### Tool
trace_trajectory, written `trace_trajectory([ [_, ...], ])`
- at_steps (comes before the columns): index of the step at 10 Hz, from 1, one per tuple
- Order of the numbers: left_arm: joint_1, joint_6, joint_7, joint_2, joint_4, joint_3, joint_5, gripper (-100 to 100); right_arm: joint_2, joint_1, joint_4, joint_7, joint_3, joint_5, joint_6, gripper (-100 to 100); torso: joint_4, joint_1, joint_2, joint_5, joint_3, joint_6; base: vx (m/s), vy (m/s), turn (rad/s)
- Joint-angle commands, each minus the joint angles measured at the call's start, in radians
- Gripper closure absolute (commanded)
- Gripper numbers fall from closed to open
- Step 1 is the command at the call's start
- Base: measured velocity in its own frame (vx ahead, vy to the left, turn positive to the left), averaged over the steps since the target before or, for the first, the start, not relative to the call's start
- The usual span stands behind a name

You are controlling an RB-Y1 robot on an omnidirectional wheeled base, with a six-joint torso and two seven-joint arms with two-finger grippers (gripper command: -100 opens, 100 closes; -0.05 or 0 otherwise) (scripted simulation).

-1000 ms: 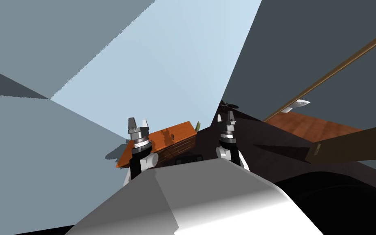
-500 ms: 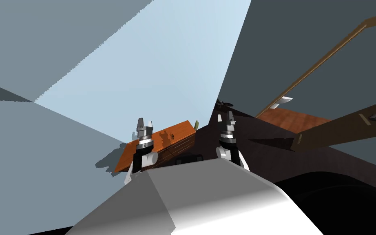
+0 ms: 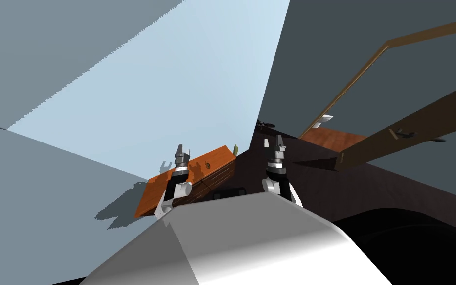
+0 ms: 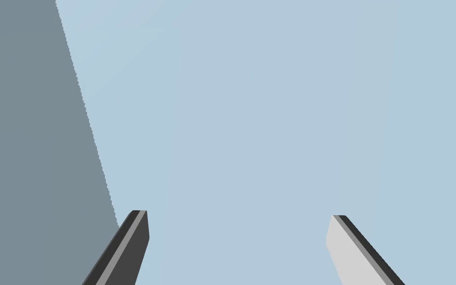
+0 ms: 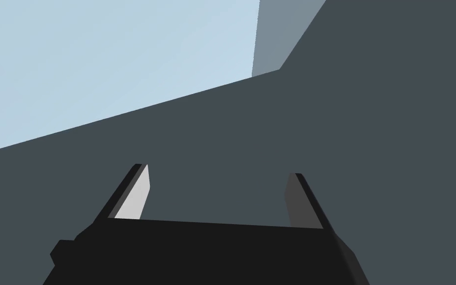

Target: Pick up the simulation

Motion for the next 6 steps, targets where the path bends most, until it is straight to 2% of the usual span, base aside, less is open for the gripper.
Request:
trace_trajectory([
  [1,-0.023,0.049,-0.001,0.031,0.050,-0.004,0.030,-100,0.000,0.000,0.000,0.000,0.000,0.000,0.000,0,0.000,0.000,0.000,0.000,0.000,0.000,-0.044,0.071,-0.274],
  [2,-0.023,0.049,-0.001,0.031,0.068,-0.004,0.030,-100,0.000,0.000,0.000,0.000,0.000,0.000,0.000,0,0.000,0.001,0.001,0.000,0.000,0.000,-0.038,0.055,-0.094],
  [4,-0.065,0.116,-0.010,0.069,0.148,-0.011,0.070,-100,0.000,0.000,0.000,0.000,0.000,0.000,0.000,0,0.000,-0.001,0.000,0.000,0.000,0.000,-0.042,0.049,-0.242],
  [5,-0.065,0.127,-0.010,0.069,0.162,-0.011,0.070,-100,0.000,0.000,0.000,0.000,0.000,0.000,0.000,0,0.000,0.000,0.000,0.000,0.000,0.000,-0.033,0.058,-0.106],
  [6,-0.087,0.163,-0.016,0.088,0.205,-0.016,0.090,-100,0.000,0.000,0.000,0.000,0.000,0.000,0.000,0,0.000,0.000,0.000,0.000,0.000,-0.001,-0.031,0.043,-0.179],
])
